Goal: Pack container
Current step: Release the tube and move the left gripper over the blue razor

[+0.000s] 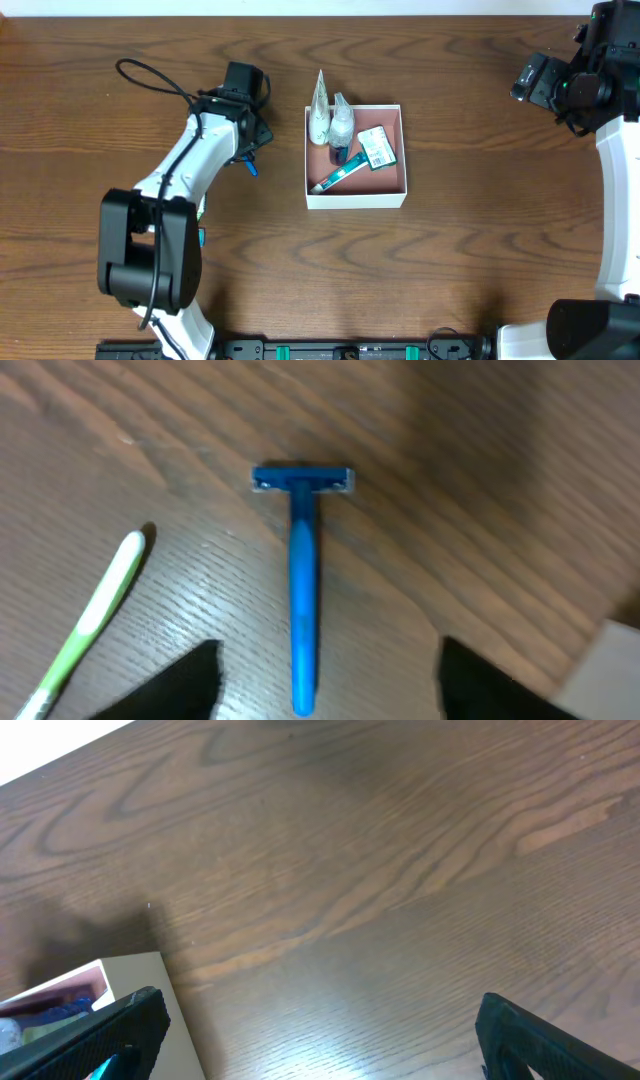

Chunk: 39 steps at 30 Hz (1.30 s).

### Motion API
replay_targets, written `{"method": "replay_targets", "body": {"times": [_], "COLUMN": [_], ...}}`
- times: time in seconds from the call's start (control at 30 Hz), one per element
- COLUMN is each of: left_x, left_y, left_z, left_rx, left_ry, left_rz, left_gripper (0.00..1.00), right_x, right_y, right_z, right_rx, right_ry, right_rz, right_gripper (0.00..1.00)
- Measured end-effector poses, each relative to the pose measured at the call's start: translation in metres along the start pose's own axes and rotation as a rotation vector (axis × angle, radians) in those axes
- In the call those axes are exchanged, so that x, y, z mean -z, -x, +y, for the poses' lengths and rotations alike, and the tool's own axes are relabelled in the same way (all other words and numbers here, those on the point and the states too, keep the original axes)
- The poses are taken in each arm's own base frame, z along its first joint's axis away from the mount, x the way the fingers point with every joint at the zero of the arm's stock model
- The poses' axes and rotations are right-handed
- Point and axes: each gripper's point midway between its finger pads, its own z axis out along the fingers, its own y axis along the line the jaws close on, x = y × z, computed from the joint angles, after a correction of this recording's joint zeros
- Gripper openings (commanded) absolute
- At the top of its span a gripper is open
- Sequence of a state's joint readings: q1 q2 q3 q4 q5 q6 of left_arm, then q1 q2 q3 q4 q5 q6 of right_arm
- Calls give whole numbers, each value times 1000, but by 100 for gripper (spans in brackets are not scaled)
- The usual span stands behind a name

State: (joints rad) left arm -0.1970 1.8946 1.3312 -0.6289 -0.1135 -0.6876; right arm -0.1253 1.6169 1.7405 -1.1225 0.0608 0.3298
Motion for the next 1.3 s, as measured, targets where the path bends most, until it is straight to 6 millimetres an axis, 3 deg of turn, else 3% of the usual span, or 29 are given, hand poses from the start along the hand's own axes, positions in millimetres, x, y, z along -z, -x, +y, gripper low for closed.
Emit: {"method": "replay_targets", "body": {"times": [0.2, 0.6, 0.73, 0.9, 1.3], "left_x": [-22, -41, -50, -53, -53], "left_y": [0, -2, -5, -1, -3], "left_z": [4, -6, -5, -9, -7], "left_rx": [7, -45, -55, -69, -97], "left_ry": [12, -18, -10, -22, -17], "left_rz": [22, 31, 41, 27, 33], "left_gripper": [74, 72, 64, 34, 21], "right_x": [0, 0, 0, 0, 0], "right_y": [0, 0, 0, 0, 0], "right_z": [0, 0, 0, 0, 0], "right_rx": [0, 0, 0, 0, 0], "right_ry": [0, 0, 0, 0, 0], "right_rz": [0, 0, 0, 0, 0], "right_gripper": [99, 99, 99, 99, 99]}}
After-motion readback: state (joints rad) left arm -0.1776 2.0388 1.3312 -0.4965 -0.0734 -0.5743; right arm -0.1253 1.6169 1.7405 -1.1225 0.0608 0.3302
